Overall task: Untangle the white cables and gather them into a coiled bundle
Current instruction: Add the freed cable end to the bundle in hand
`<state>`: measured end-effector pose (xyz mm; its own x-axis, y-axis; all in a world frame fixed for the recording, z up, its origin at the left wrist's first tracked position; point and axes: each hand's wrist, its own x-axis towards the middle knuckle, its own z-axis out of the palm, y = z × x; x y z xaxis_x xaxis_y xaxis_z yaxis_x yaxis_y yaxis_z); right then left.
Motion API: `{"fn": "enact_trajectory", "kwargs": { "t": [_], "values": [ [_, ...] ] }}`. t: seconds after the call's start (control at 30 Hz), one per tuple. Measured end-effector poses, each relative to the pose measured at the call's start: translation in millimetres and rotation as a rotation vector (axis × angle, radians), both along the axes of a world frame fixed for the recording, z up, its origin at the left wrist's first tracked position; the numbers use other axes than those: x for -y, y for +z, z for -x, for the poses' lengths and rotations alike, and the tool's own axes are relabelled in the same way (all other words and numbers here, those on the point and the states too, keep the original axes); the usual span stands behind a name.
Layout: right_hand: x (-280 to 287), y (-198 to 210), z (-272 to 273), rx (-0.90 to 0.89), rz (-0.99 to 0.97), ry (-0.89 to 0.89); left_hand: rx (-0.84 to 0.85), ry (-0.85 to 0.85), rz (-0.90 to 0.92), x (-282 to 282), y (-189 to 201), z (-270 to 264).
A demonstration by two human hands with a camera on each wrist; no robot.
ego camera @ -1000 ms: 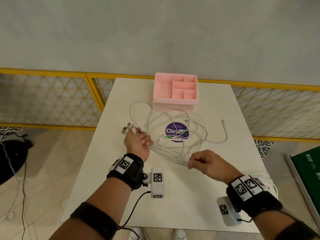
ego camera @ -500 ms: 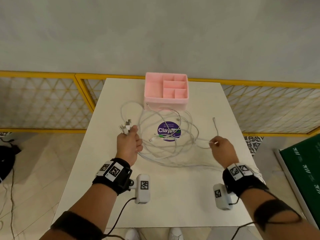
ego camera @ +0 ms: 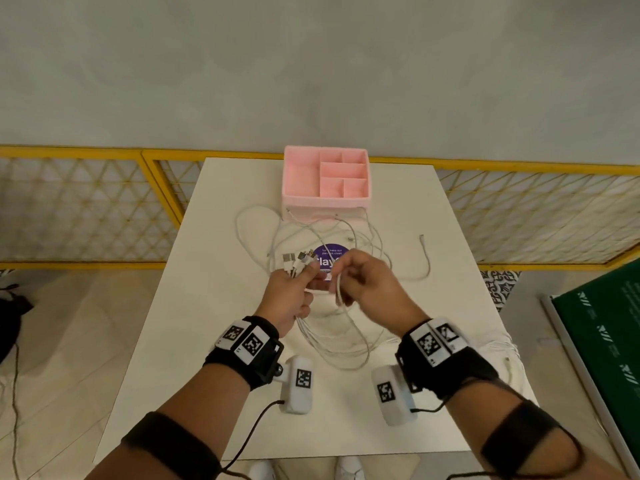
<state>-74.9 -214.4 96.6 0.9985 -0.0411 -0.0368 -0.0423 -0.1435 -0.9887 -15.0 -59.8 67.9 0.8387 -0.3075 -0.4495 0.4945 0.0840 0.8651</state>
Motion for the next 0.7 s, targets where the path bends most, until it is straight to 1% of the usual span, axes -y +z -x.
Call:
{"fn": "enact_trajectory", "kwargs": {
  "t": [0.1,0.17,0.23,0.27,0.3,0.4,0.43,0.47,0.53,0.63,0.7],
  "values": [
    [-21.9,-14.4,7.8,-0.075,0.021,0.109,-0.033,-0.030,0.049,3.8,4.3,-2.0],
    [-28.8,-19.0,11.4,-0.118,0.061,0.155,-0.013,-0.078,0.020,2.4,3.7,-4.3],
    [-27.6,-20.1,12.4,-0.168,0.045,0.190,0.014,-0.097,-0.009,-1.0,4.3,-4.9],
    [-24.3,-20.0,10.8,-0.196,0.014,0.164,0.025,-0.085,-0.013,-2.3,4.4,-5.4],
    [-19.9,-19.0,7.4,-0.234,-0.023,0.085,0.033,-0.067,-0.010,-3.7,4.7,-6.1],
    [3.4,-21.5,-13.3,-0.363,-0.206,-0.292,0.072,-0.067,0.000,-9.1,3.6,-6.1],
    [11.6,-21.7,-21.9,-0.411,-0.278,-0.369,0.071,-0.097,0.001,-10.5,3.7,-4.1],
    [19.2,-22.4,-30.7,-0.448,-0.348,-0.408,0.070,-0.132,-0.007,-11.4,2.2,-2.7],
    [31.7,-20.1,-50.0,-0.456,-0.461,-0.422,0.081,-0.203,-0.033,-12.4,0.3,2.8],
    [43.2,3.5,-79.6,-0.365,-0.523,-0.415,0.066,-0.239,-0.074,-12.4,-6.8,9.9],
    [49.4,26.6,-96.6,-0.293,-0.521,-0.433,0.038,-0.232,-0.071,-12.8,-10.0,12.4]
  ]
}}
